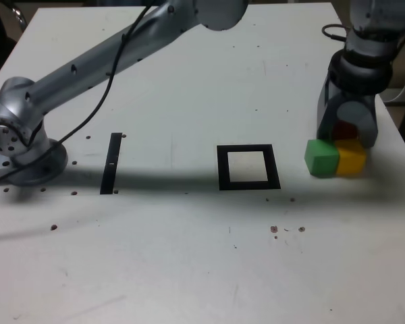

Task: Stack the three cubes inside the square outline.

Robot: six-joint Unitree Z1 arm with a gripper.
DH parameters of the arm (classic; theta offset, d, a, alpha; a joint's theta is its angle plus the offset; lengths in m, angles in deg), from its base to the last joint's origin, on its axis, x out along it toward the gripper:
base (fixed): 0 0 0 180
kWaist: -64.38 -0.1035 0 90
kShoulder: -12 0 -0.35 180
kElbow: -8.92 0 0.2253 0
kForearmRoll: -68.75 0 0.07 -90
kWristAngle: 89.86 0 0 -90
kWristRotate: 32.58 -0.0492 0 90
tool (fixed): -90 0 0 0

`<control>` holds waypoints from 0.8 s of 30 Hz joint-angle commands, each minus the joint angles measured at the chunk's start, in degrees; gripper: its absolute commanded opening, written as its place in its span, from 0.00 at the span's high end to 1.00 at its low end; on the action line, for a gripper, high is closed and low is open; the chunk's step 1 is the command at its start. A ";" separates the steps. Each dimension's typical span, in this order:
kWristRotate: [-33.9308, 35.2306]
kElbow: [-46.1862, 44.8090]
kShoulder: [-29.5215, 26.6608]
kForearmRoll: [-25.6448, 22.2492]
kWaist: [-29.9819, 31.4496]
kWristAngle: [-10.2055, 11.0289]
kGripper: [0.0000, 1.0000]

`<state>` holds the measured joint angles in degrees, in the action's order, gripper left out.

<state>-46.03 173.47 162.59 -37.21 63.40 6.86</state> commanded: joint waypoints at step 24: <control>-0.27 -4.20 -11.54 -1.88 0.44 3.49 0.70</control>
<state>-46.30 170.69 154.07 -38.31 63.68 10.28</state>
